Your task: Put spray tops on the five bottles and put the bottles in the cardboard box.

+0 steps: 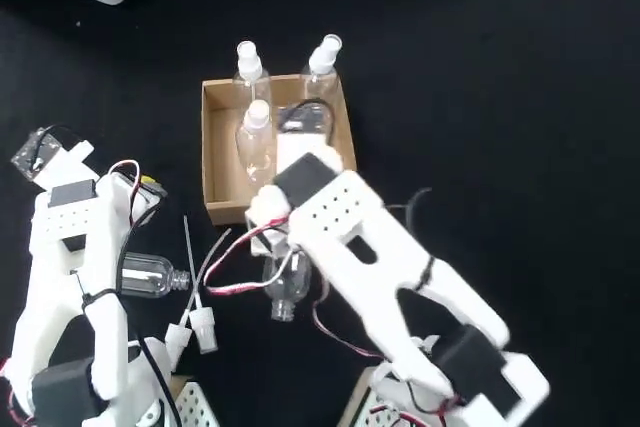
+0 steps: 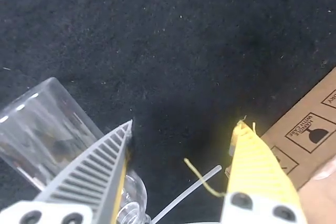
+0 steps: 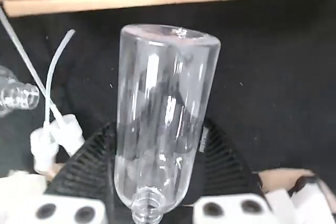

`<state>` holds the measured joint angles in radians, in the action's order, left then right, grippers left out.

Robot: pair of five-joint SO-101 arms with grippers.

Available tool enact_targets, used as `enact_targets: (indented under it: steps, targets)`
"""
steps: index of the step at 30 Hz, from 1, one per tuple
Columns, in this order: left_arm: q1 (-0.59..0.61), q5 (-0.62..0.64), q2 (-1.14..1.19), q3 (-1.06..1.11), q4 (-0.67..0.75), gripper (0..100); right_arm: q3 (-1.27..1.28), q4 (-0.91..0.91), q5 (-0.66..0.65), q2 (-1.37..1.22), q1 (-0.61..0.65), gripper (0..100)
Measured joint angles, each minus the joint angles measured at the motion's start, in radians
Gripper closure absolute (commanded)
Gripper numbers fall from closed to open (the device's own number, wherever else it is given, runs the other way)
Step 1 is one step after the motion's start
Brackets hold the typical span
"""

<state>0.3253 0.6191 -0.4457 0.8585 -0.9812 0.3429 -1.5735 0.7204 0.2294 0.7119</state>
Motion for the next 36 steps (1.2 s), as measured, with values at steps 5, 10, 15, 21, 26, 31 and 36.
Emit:
enact_targets:
  steps: [5, 10, 15, 21, 26, 31, 36]
  targets:
    - [0.000, 0.000, 0.000, 0.000, 0.000, 73, 0.000, -0.032, 0.121, 0.072, -0.063, 96.9]
    - [0.000, 0.000, 0.000, 0.000, 0.000, 73, 0.020, -0.034, 0.198, 0.114, -0.117, 96.9]
    - [0.000, 0.000, 0.000, 0.000, 0.000, 73, 0.072, -0.034, 0.272, 0.144, -0.186, 97.0]
    - [0.000, 0.000, 0.000, 0.000, 0.000, 73, 0.112, -0.034, 0.287, 0.175, -0.322, 97.0]
    - [0.000, 0.000, 0.000, 0.000, 0.000, 73, 0.146, -0.032, 0.311, 0.176, -0.439, 96.6]
    - [0.000, 0.000, 0.000, 0.000, 0.000, 73, 0.245, 0.035, 0.390, 0.176, -0.506, 96.5]
    - [0.000, 0.000, 0.000, 0.012, 0.005, 73, 0.367, 0.140, 0.433, 0.176, -0.509, 96.4]
